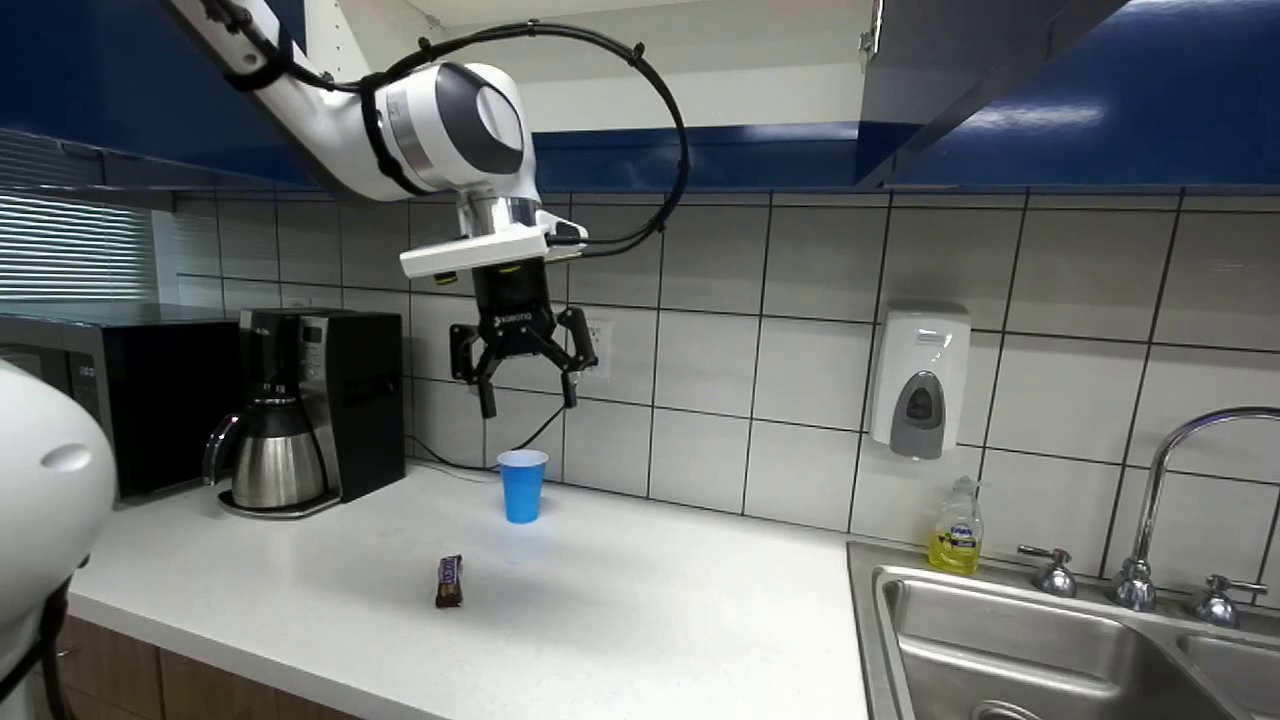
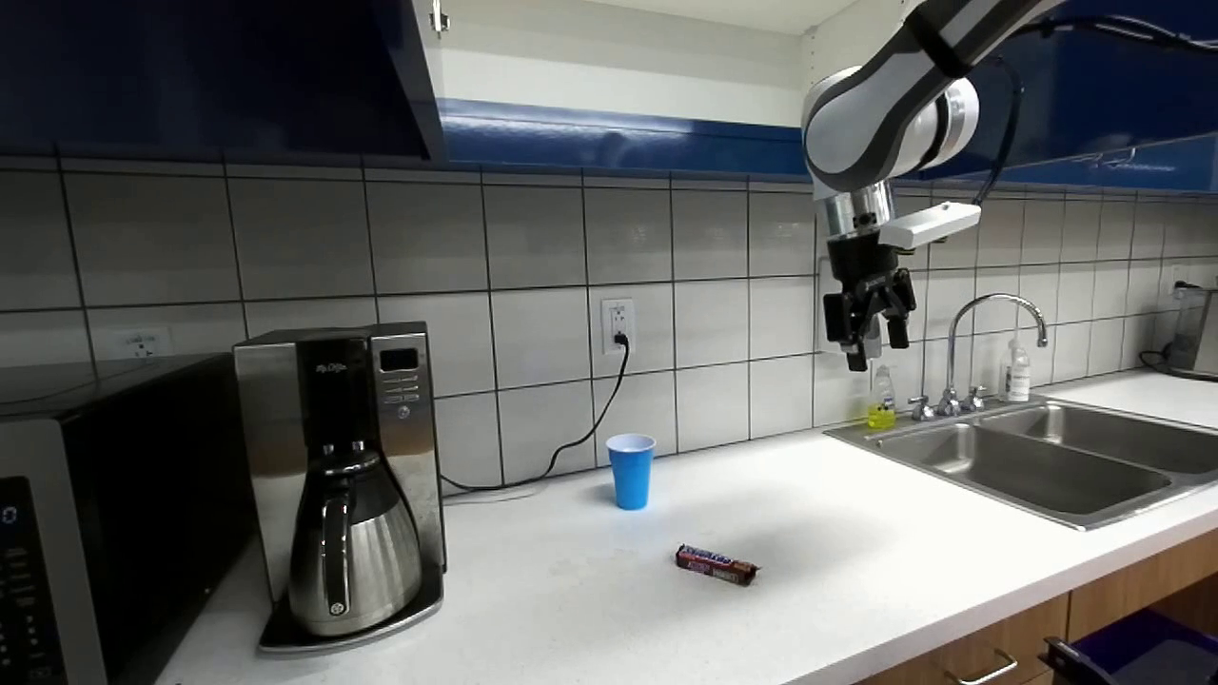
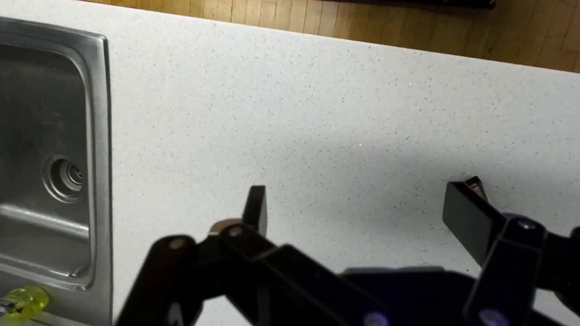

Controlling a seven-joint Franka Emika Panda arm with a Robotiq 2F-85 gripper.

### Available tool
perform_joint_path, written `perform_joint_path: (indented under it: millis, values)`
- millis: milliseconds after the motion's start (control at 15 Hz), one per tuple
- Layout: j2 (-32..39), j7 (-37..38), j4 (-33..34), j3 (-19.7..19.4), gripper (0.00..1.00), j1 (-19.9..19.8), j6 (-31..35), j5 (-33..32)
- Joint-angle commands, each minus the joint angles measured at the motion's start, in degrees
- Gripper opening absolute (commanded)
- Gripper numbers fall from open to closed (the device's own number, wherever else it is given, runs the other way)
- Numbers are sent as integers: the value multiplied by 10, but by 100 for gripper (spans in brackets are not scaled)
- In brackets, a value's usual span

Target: Put the chocolate bar inside the cabinet

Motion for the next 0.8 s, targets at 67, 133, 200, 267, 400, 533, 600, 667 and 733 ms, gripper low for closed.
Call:
perform_joint_path:
  millis: [67, 133, 200, 267, 400, 533, 600, 667, 733]
  values:
    - [25, -26, -30, 10, 100, 15, 51, 24]
    - [33, -31, -35, 10, 100, 21, 61, 33]
    - [41, -40, -39, 11, 100, 26, 68, 45]
    - [49, -47, -42, 12, 100, 31, 74, 55]
    - [66, -59, -47, 16, 100, 38, 89, 76]
    - [84, -68, -49, 20, 100, 43, 99, 89]
    - [94, -77, -49, 22, 100, 46, 98, 91]
    - [103, -81, -50, 26, 100, 47, 101, 90]
    - [112, -86, -52, 30, 100, 49, 103, 88]
